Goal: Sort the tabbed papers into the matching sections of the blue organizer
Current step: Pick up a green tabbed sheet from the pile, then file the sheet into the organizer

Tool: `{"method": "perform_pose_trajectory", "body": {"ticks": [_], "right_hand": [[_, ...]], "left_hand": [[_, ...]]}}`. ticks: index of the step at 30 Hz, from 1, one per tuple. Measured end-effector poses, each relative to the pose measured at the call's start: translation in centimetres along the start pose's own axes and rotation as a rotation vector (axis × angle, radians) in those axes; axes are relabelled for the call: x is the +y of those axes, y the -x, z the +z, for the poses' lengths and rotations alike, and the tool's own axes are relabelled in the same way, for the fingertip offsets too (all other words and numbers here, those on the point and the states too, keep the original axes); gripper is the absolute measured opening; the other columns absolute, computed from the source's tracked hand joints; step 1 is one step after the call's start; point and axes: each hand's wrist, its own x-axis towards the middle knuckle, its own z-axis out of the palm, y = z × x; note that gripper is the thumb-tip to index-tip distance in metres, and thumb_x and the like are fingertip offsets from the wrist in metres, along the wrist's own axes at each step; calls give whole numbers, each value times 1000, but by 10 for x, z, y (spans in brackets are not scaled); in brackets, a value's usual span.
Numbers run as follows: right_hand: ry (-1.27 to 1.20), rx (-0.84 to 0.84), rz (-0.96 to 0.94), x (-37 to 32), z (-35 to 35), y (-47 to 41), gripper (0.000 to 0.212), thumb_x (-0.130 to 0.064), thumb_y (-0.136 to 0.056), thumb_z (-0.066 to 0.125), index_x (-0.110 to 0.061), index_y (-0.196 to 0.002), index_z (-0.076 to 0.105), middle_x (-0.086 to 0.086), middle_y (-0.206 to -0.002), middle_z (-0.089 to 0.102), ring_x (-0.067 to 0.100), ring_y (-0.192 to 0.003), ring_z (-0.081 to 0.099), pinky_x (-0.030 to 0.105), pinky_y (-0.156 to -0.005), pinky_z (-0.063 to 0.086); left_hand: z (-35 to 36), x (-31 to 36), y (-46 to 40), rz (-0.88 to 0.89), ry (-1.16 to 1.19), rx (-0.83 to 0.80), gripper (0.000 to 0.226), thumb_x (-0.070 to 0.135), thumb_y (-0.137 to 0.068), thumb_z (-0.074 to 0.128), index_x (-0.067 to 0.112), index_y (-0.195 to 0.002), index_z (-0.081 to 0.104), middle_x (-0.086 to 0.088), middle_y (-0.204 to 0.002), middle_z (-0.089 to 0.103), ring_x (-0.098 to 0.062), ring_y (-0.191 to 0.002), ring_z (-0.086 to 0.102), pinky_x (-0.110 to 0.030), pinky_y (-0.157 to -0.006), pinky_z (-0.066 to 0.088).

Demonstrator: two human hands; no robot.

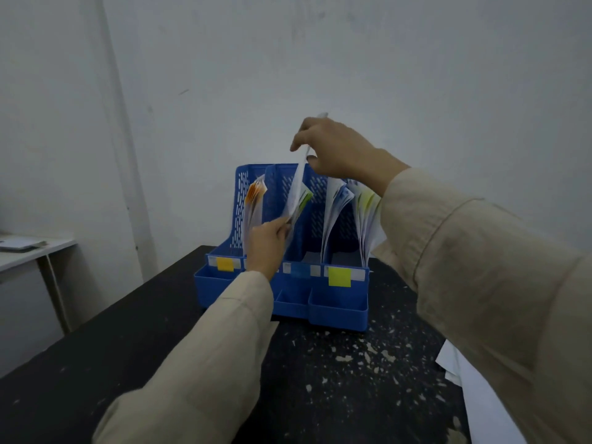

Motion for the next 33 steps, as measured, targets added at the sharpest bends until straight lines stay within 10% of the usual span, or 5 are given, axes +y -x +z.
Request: {"method": "perform_pose_trajectory", "body": {"ticks": [4, 9, 14, 21, 33], "right_hand": [[19, -68, 28, 7, 27, 3, 27, 3, -89, 52, -7, -109, 67, 10, -118, 56, 25, -104, 55, 25, -78, 38], [21, -116, 4, 2, 49, 7, 22, 5, -89, 51, -3, -102, 67, 12, -113, 56, 27, -98, 56, 24, -75, 38], [86, -35, -37, -10, 44, 1, 25, 8, -89, 46, -3, -106, 61, 14, -114, 53, 30, -103, 51, 29, -72, 34], [686, -203, -213, -41, 46, 11, 29, -17, -89, 53, -10, -117, 58, 7, -123, 54, 29, -125, 36, 51, -106, 22], [924, -497, -327, -71, 115, 25, 27, -21, -99, 45, -18, -123, 58, 0, -120, 62, 25, -119, 46, 48, -108, 22]], "left_hand": [[4, -20, 13, -113, -83, -290, 32, 18, -103, 33, 4, -116, 58, -19, -96, 64, -28, -84, 55, -30, -68, 36], [-2, -25, 24, -90, -239, -334, 35, 28, -101, 36, 16, -68, 42, -1, -66, 50, -26, -71, 49, -42, -82, 40], [-10, -33, 44, -132, -229, -132, 36, 30, -96, 48, 13, -128, 52, -11, -125, 52, -30, -117, 46, -48, -101, 35], [-25, -49, 73, -83, -297, -164, 47, 33, -94, 49, 17, -138, 43, -5, -143, 40, -24, -134, 34, -50, -113, 19], [-38, -63, 97, -163, -375, -273, 48, 39, -99, 36, 22, -144, 34, 1, -157, 16, -13, -146, 1, -48, -114, -9]]}}
